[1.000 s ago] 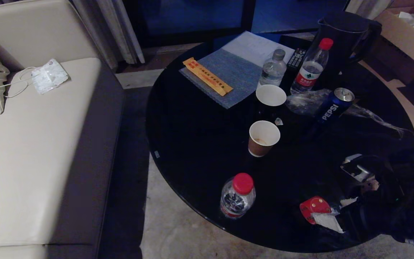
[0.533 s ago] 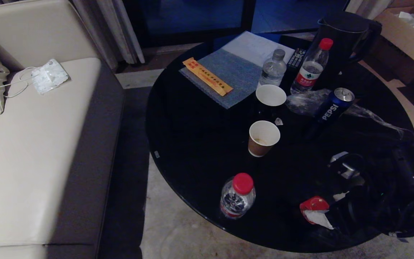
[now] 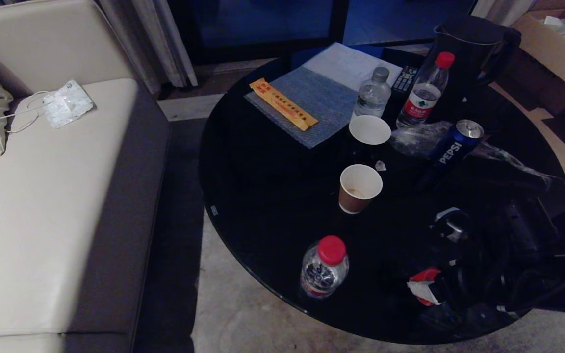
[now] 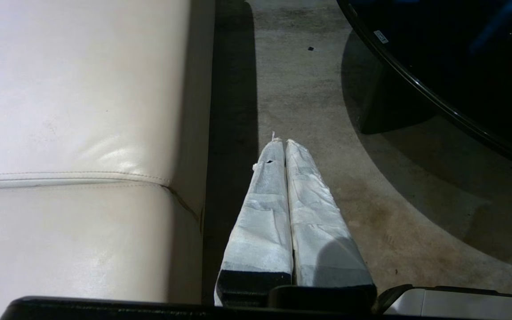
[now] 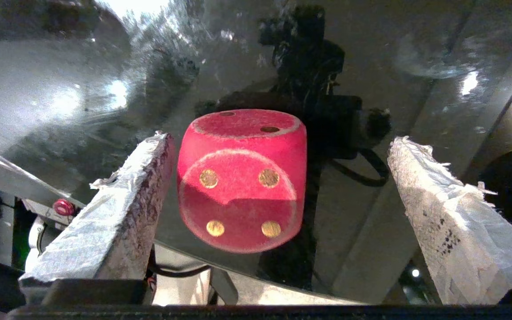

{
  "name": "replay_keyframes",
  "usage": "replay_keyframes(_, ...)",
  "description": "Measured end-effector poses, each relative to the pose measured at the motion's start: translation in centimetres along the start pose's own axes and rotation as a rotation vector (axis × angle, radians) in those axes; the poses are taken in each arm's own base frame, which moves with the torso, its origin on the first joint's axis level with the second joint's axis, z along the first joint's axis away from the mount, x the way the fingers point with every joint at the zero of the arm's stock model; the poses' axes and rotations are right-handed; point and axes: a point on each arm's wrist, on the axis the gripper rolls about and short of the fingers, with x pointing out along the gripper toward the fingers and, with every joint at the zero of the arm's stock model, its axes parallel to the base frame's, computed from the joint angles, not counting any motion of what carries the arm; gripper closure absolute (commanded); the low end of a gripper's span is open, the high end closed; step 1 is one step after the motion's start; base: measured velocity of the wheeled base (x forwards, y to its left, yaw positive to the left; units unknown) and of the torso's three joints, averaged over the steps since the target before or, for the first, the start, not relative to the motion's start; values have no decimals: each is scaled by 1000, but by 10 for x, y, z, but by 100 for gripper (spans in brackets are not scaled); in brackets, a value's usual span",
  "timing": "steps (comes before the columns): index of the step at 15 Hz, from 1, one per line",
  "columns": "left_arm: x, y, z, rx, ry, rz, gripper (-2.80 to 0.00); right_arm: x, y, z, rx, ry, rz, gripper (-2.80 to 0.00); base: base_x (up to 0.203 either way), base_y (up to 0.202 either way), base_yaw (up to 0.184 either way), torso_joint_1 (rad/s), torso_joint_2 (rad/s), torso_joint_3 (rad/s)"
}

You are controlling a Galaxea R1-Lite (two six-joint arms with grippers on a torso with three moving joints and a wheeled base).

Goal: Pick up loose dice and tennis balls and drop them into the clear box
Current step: Pick up toys out of the box

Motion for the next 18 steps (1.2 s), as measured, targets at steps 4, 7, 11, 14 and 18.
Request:
replay_keyframes(4,0,0,0,0,0,-1,0,9,1,-3,-3,36,3,-280,0,0,0,0,0,0)
replay_keyframes(7,0,0,0,0,0,-1,0,14,1,-3,-8,45,4,0,0,0,0,0,0,0)
replay_keyframes(11,0,0,0,0,0,-1,0,18,2,0,-43,24,3,0,0,0,0,0,0,0)
replay_keyframes(14,0,0,0,0,0,-1,0,12,0,-2,-35,20,-18,0,0,0,0,0,0,0)
replay_keyframes(18,0,0,0,0,0,-1,0,-25,-9,-4,26,-75,-91,0,0,0,0,0,0,0)
